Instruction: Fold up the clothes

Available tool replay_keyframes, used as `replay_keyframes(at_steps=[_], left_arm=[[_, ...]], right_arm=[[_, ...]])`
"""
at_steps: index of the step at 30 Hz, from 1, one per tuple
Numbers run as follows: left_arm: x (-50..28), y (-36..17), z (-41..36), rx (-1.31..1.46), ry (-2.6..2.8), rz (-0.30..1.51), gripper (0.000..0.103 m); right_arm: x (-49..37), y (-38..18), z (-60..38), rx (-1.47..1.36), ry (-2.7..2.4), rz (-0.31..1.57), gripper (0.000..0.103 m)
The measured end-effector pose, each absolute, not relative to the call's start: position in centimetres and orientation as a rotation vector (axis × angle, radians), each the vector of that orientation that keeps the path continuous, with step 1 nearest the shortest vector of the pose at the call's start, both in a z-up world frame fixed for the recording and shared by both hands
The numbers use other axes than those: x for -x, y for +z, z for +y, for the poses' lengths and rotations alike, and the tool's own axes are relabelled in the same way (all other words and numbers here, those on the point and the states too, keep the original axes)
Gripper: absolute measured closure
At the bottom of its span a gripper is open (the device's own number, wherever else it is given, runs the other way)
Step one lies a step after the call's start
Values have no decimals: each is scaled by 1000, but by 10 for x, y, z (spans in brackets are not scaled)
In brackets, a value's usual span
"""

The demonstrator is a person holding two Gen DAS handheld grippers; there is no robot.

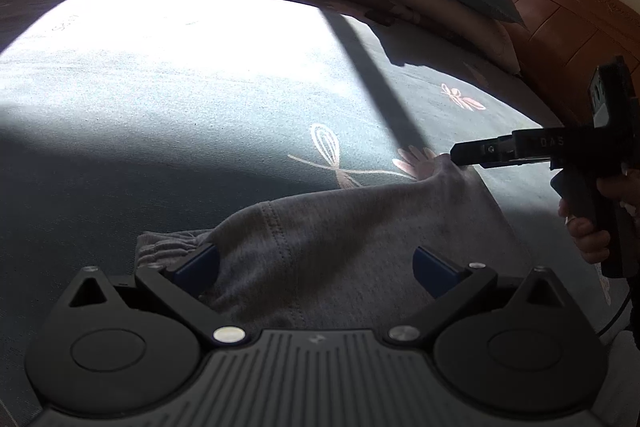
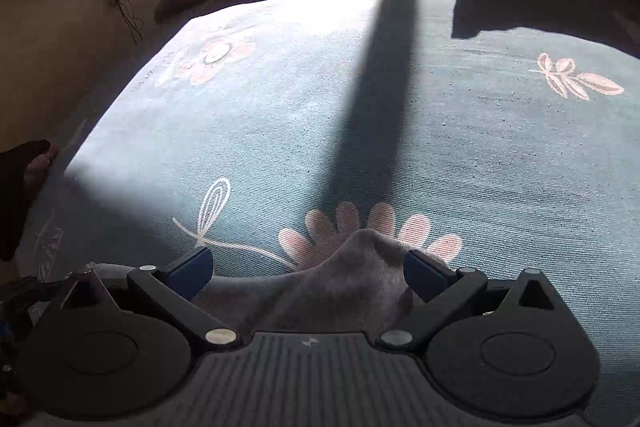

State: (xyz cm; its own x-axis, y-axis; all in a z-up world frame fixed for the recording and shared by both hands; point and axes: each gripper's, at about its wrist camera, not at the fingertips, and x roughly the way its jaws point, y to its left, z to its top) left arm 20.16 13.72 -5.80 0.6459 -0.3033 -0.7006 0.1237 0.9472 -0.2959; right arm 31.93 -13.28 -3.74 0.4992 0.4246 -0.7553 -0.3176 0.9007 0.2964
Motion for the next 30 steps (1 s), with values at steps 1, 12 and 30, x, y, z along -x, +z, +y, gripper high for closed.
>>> replay_keyframes(at_steps=[1,12,30], left_arm=[[-197,-54,137,236,-250,827,1],[-161,-54,127,178,-195,875,1],[-116,-67,128,204,-218,913,1]], right_arm=[[-315,-32,-129,-93,448,941,0],[-265,-10,-94,120,411,965,0],[-227,-13,-118,-123,519,1044,0]])
